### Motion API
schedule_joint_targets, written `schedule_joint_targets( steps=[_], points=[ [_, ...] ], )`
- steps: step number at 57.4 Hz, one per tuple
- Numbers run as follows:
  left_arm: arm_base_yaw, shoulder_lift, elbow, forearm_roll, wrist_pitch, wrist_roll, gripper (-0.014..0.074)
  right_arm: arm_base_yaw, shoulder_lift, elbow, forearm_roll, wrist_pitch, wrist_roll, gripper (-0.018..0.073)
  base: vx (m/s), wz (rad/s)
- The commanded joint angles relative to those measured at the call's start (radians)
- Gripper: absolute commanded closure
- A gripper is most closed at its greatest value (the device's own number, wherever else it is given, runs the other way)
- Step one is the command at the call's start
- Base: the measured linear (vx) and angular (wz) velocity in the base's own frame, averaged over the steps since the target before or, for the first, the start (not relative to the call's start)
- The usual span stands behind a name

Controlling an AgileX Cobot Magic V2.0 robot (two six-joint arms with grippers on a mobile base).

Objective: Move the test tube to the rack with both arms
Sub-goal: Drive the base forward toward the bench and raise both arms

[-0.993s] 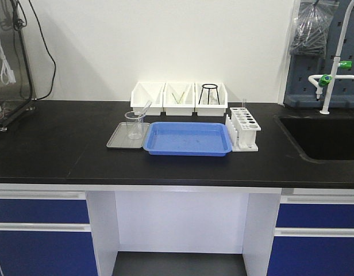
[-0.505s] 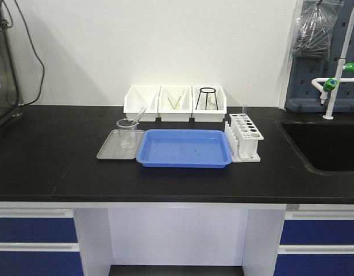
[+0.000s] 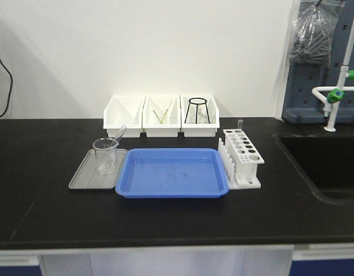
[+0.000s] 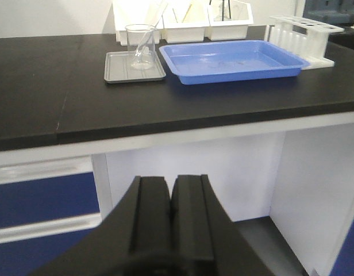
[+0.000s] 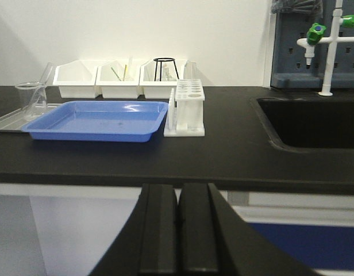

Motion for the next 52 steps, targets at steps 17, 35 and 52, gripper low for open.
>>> schedule_joint_targets(
  steps=[17, 35, 52],
  points=[
    [0.0, -0.014, -0.03, -0.009, -0.078, -0.005, 0.0603, 0.001, -0.008, 0.02, -0.005, -0.078, -0.011, 0.057, 0.41, 0.08],
    [0.0, -0.014, -0.03, -0.009, -0.078, -0.005, 0.0603, 0.001, -0.008, 0.02, -0.005, -0.078, -0.011, 0.057, 0.42, 0.06],
    [0.0, -0.014, -0.03, -0.009, -0.078, -0.005, 0.0603, 0.001, -0.008, 0.02, -0.005, -0.078, -0.011, 0.057, 0.36, -0.02]
  ],
)
